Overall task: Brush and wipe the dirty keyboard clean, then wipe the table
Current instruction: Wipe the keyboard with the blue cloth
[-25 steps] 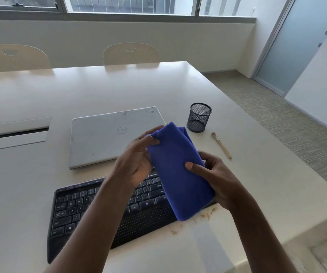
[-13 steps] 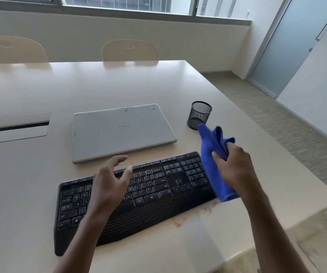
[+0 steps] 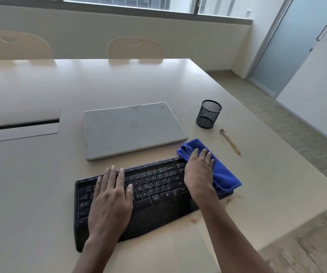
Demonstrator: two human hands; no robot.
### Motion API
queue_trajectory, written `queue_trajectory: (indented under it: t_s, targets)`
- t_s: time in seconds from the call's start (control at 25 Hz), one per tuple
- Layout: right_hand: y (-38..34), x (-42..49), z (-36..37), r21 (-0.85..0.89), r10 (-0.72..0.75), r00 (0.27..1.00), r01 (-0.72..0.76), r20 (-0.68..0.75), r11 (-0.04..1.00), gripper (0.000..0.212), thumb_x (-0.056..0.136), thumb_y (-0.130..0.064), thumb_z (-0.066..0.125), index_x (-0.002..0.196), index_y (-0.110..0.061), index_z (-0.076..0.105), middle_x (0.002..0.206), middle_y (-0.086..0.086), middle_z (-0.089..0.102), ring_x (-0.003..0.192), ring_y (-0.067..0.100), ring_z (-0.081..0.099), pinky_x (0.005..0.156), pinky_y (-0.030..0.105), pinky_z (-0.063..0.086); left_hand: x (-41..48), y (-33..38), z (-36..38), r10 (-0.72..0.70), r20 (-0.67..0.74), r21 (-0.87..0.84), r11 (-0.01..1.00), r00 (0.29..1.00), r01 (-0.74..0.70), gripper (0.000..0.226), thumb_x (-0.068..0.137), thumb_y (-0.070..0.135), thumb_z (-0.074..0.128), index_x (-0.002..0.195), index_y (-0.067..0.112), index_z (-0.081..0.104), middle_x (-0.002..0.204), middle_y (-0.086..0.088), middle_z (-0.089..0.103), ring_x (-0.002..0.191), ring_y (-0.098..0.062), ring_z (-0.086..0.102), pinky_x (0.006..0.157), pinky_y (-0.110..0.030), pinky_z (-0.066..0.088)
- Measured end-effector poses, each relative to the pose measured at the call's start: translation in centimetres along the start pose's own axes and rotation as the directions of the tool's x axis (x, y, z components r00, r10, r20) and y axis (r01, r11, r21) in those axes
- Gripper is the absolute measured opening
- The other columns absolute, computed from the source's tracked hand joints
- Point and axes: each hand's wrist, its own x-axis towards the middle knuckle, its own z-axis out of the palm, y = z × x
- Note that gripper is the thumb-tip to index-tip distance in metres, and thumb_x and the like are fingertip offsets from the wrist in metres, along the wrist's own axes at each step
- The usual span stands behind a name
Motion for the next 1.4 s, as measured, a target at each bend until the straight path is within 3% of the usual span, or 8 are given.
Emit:
queue_trajectory:
  t_s: [0.32, 0.48, 0.56, 0.68, 0.88, 1.04, 1.24, 1.4]
  targets:
    - [-9.0, -4.8, 2.1, 0.115, -0.279, 0.96, 0.277, 0.003, 0.954, 0.06, 0.106, -0.009, 0.028, 0.163, -0.003, 0.01, 0.169, 0.027, 0.004, 0.158, 0.04, 0.002, 0.129, 0.05, 0.002, 0.0, 0.2, 0.1, -0.005, -0.031, 0.043, 0.999, 1.0, 0.006, 0.065, 0.103, 0.042, 0.028, 0.155, 0.007, 0.048, 0.162, -0.019, 0.043, 0.155, -0.027, 0.034, 0.129, -0.045, 0.025]
    - [-9.5, -7.9, 4.0, 0.135, -0.486, 0.87, 0.493, -0.081, 0.86, 0.082, 0.084, -0.016, -0.006, 0.163, -0.005, 0.014, 0.169, 0.025, 0.008, 0.158, 0.037, 0.006, 0.129, 0.048, 0.0, -0.2, -0.1, 0.4, 0.016, -0.04, 0.082, 0.997, 0.999, -0.013, 0.059, 0.102, 0.025, 0.033, 0.153, -0.001, 0.047, 0.16, -0.022, 0.044, 0.153, -0.031, 0.038, 0.127, -0.049, 0.03]
    - [-8.3, -8.8, 4.5, 0.166, -0.548, 0.82, 0.571, -0.168, 0.804, 0.089, 0.079, -0.017, -0.005, 0.161, -0.005, 0.025, 0.167, 0.024, 0.019, 0.157, 0.038, 0.016, 0.129, 0.049, 0.005, -0.1, -0.3, 0.5, 0.004, -0.033, 0.082, 0.997, 0.999, -0.002, 0.061, 0.099, 0.02, 0.035, 0.155, -0.001, 0.043, 0.162, -0.02, 0.041, 0.155, -0.028, 0.035, 0.128, -0.047, 0.028]
    - [-5.0, -9.9, 4.5, 0.22, -0.632, 0.759, 0.651, -0.158, 0.726, 0.086, 0.08, -0.018, -0.001, 0.163, -0.012, 0.022, 0.17, 0.012, 0.014, 0.159, 0.026, 0.008, 0.127, 0.042, -0.006, 0.0, -0.2, 0.5, -0.015, -0.05, 0.067, 0.998, 0.999, 0.019, 0.064, 0.095, 0.02, 0.035, 0.155, 0.0, 0.045, 0.162, -0.019, 0.042, 0.155, -0.027, 0.034, 0.128, -0.046, 0.025]
    - [-0.7, -9.6, 3.4, 0.215, -0.643, 0.755, 0.654, -0.127, 0.725, 0.086, 0.08, -0.02, -0.002, 0.164, -0.031, 0.011, 0.17, -0.01, -0.001, 0.157, 0.003, -0.008, 0.128, 0.027, -0.009, -0.1, 0.2, 0.4, -0.037, -0.073, 0.075, 0.996, 0.997, 0.043, 0.059, 0.101, 0.027, 0.033, 0.152, 0.001, 0.05, 0.159, -0.019, 0.047, 0.154, -0.028, 0.038, 0.128, -0.046, 0.027]
    - [0.0, -7.1, 3.3, 0.186, -0.589, 0.793, 0.609, -0.156, 0.771, 0.084, 0.082, -0.017, 0.002, 0.164, -0.032, 0.017, 0.171, -0.009, 0.006, 0.158, 0.005, -0.001, 0.13, 0.031, 0.001, -0.2, 0.3, 0.4, -0.051, -0.068, 0.071, 0.996, 0.996, 0.056, 0.061, 0.101, 0.031, 0.032, 0.153, 0.003, 0.049, 0.16, -0.016, 0.046, 0.154, -0.026, 0.036, 0.129, -0.044, 0.025]
    - [0.1, -4.1, 2.4, 0.209, -0.556, 0.815, 0.58, -0.165, 0.788, 0.077, 0.093, 0.004, 0.035, 0.163, -0.028, 0.025, 0.171, -0.004, 0.015, 0.159, 0.01, 0.007, 0.13, 0.032, 0.002, -0.3, 0.4, 0.1, -0.055, -0.066, 0.063, 0.996, 0.996, 0.059, 0.061, 0.101, 0.031, 0.033, 0.153, 0.003, 0.05, 0.161, -0.015, 0.045, 0.154, -0.026, 0.036, 0.129, -0.043, 0.024]
    - [1.1, -2.0, 2.0, 0.19, -0.518, 0.837, 0.545, -0.174, 0.817, 0.075, 0.097, 0.003, 0.036, 0.163, -0.029, 0.023, 0.172, -0.005, 0.015, 0.159, 0.01, 0.007, 0.13, 0.031, 0.002, -0.5, 0.4, 0.0, -0.054, -0.065, 0.06, 0.997, 0.996, 0.057, 0.062, 0.102, 0.033, 0.031, 0.153, 0.004, 0.049, 0.162, -0.015, 0.044, 0.155, -0.025, 0.035, 0.129, -0.042, 0.022]
